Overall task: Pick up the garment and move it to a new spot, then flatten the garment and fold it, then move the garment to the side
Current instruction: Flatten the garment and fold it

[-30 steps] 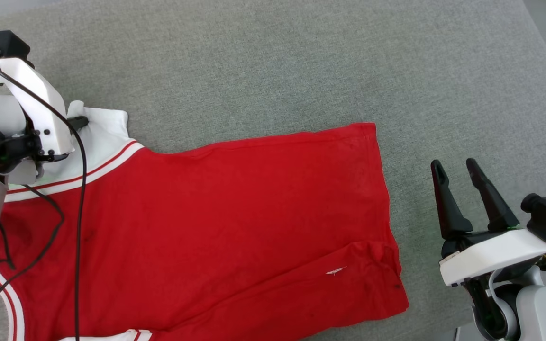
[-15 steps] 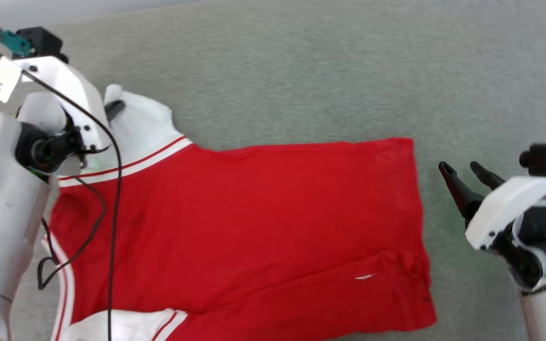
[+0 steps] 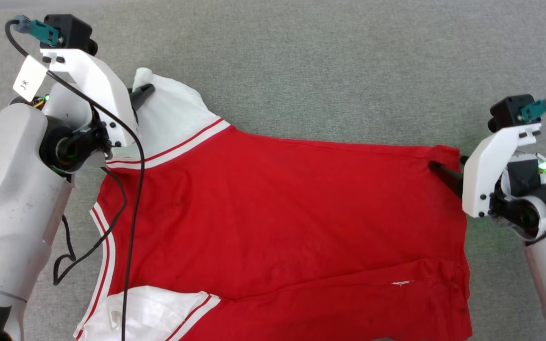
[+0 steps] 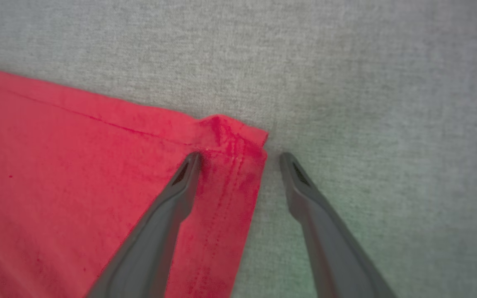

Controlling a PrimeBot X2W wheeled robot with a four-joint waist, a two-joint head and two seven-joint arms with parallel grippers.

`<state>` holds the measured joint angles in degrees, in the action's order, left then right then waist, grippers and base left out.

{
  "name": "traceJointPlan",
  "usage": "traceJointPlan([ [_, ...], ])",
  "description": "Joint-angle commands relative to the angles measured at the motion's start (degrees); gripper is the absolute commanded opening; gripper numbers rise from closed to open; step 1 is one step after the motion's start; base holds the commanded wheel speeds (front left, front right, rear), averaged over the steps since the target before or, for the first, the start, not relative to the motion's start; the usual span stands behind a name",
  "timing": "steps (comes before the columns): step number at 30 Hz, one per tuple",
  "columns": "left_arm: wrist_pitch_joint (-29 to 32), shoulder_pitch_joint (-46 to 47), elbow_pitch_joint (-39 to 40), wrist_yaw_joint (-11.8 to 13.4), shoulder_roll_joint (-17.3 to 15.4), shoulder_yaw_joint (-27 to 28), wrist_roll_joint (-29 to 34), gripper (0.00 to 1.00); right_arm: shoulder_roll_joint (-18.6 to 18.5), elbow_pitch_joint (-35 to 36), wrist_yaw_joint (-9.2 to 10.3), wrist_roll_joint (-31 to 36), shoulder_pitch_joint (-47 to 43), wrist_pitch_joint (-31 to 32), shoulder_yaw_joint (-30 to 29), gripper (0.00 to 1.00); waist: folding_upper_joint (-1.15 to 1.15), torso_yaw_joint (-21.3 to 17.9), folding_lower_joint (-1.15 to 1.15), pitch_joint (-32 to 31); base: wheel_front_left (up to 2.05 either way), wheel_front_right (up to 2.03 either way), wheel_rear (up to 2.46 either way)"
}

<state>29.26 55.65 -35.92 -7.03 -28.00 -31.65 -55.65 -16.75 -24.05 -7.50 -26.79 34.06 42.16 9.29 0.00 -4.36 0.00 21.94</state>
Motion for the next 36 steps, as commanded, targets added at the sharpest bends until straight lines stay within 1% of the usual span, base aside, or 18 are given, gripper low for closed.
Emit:
traceJointPlan([
  [1,-0.4,-0.5,0.2,-0.1,0.2,-0.2,-0.2,0.00,0.5,-1.5,0.01,-0.7,-0.2,1.2,1.2,1.00,0.00,0.2,0.00,0.2,0.00,0.00,0.00],
  [3,-0.7,-0.7,0.5,-0.2,0.2,-0.5,-0.4,0.00,0.4,-4.1,0.01,-1.1,0.0,3.6,2.6,1.00,0.00,0.5,0.00,0.3,0.00,0.00,0.00],
  [4,-0.9,-0.9,0.6,-0.3,0.3,-0.6,-0.7,0.00,0.3,-5.1,0.01,-1.3,0.1,4.5,3.3,0.75,0.00,0.6,0.00,0.3,0.00,0.00,0.00],
  [5,-1.0,-1.0,0.7,-0.3,0.4,-0.7,-0.8,0.00,0.5,-5.7,0.01,-1.5,0.2,4.9,3.8,0.33,0.00,0.7,0.00,0.2,0.00,0.00,0.00],
  [6,-1.2,-1.1,0.8,-0.4,0.4,-0.9,-0.9,0.00,0.5,-6.0,0.01,-1.8,0.6,5.1,4.1,0.00,0.00,0.7,0.00,0.2,0.00,0.00,0.00],
  [9,-2.2,-1.4,1.2,-0.4,0.1,-1.5,-1.0,0.00,-0.2,-5.9,0.01,-2.2,2.2,4.0,4.0,0.00,0.00,0.9,0.00,-0.2,0.00,0.00,0.00],
  [14,-3.8,-3.4,2.8,-0.5,-0.4,-2.4,-1.9,0.00,-1.7,-2.5,0.03,-1.9,3.5,0.2,1.5,0.00,0.00,1.4,0.00,-2.5,0.00,0.00,0.00],
  [18,-6.0,-6.7,5.8,-0.5,-1.9,-2.7,-2.4,0.00,-1.8,1.1,0.03,-1.1,-0.1,-1.1,-0.3,0.00,0.00,1.9,0.00,-5.2,0.00,0.00,0.00],
  [22,-8.6,-12.4,9.5,-0.2,-3.3,-3.3,-2.1,0.00,-1.6,5.2,0.03,-0.4,-5.3,-1.9,-2.1,0.00,0.00,2.6,0.00,-8.3,0.00,0.00,0.00],
  [26,-10.8,-19.6,14.1,1.4,-4.3,-4.0,-2.0,0.00,-1.2,8.9,0.03,0.3,-11.6,-1.9,-3.8,0.00,0.00,3.5,0.00,-11.0,0.00,0.00,0.00],
  [30,-12.4,-27.2,18.4,3.9,-5.0,-4.7,-2.5,0.00,-0.5,11.8,0.02,0.7,-17.5,-1.7,-5.3,0.00,0.00,4.3,0.00,-13.1,0.00,0.00,0.00],
  [36,-13.4,-37.0,23.2,7.6,-5.8,-5.5,-3.9,0.00,0.4,13.6,0.02,0.6,-25.3,-2.1,-7.8,0.00,0.00,5.4,0.00,-15.4,0.00,0.00,0.00],
])
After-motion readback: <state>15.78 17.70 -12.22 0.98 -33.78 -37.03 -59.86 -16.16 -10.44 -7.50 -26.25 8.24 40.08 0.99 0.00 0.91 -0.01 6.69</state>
